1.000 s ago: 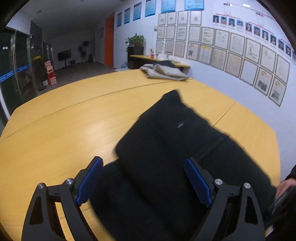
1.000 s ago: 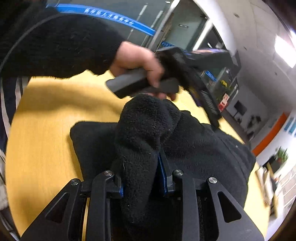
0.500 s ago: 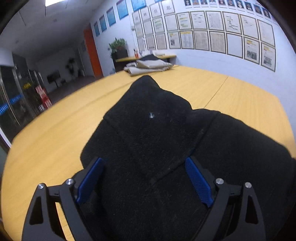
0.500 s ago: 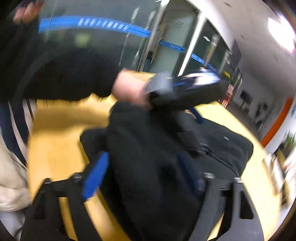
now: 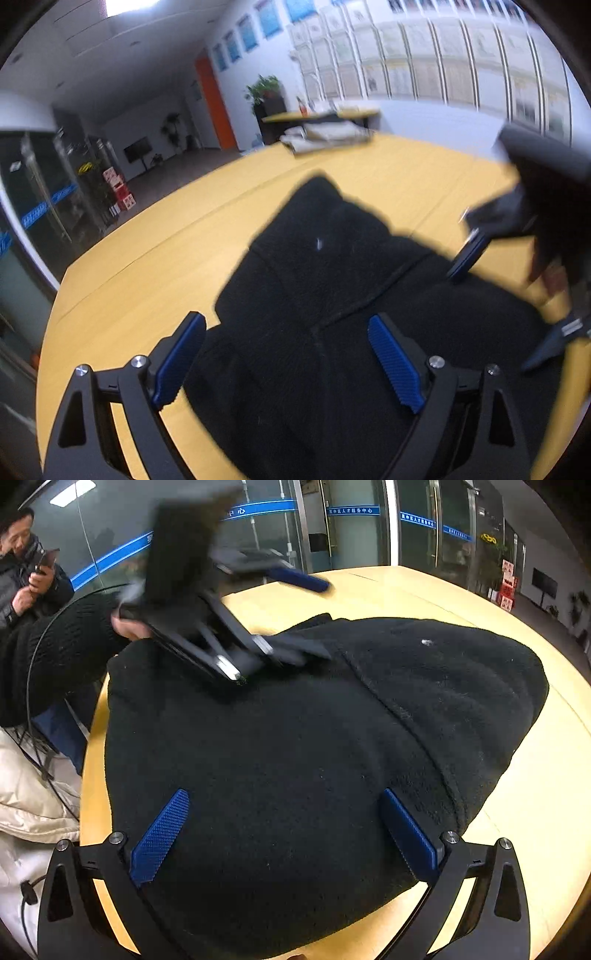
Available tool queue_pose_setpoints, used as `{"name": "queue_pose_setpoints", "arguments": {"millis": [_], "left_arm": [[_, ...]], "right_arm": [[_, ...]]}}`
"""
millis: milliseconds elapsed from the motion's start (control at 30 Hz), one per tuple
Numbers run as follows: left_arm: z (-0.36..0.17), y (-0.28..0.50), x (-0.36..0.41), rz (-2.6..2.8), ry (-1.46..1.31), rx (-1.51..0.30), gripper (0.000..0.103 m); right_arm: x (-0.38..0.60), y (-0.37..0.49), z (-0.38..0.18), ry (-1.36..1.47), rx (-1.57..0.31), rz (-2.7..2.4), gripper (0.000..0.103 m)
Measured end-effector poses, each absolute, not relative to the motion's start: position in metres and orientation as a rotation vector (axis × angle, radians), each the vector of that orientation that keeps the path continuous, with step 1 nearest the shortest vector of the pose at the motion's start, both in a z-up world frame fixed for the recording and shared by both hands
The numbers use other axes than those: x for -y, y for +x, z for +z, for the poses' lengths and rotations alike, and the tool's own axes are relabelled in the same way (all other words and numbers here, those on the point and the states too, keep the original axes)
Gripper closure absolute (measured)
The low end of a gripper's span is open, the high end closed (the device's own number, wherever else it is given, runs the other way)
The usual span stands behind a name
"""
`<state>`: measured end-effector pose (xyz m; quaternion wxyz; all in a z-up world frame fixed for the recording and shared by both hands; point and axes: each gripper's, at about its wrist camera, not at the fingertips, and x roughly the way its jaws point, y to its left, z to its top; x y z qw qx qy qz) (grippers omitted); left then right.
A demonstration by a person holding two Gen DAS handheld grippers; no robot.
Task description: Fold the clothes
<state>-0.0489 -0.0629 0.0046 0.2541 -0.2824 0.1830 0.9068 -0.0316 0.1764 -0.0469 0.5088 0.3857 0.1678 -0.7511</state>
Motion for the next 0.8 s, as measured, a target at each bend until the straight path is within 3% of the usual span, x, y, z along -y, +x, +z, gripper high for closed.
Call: {"name": "queue_pose_setpoints", "arguments": {"millis": [167, 300, 367, 567, 800], "left_arm": [[0.034, 0.020, 0.042, 2.330, -0.627, -0.481, 0.009], [-0.021, 0.040, 0.024, 2.199, -0.799, -0.590, 0.010], [-0.048, 0.041, 0.031, 2.191, -0.857, -0.548, 0.011], [-0.060, 0.053, 0.051, 2.244, -0.739, -0.418, 0.011], [-0.060, 0.045, 0.048, 2.242, -0.763, -0.404, 0.011]], "right_arm": [[-0.188, -0.038, -0.048, 0.921, -0.416, -1.823, 0.000], [-0.195, -0.037, -0.049, 0.932, -0.436, -1.831, 0.000], [-0.196, -0.034, -0.052, 0.936, -0.458, -1.838, 0.000], [-0.183, -0.025, -0.051, 0.898, -0.529, -1.832, 0.000], [-0.176, -0.069, -0.002, 0.796, -0.510, -1.877, 0.000]]}}
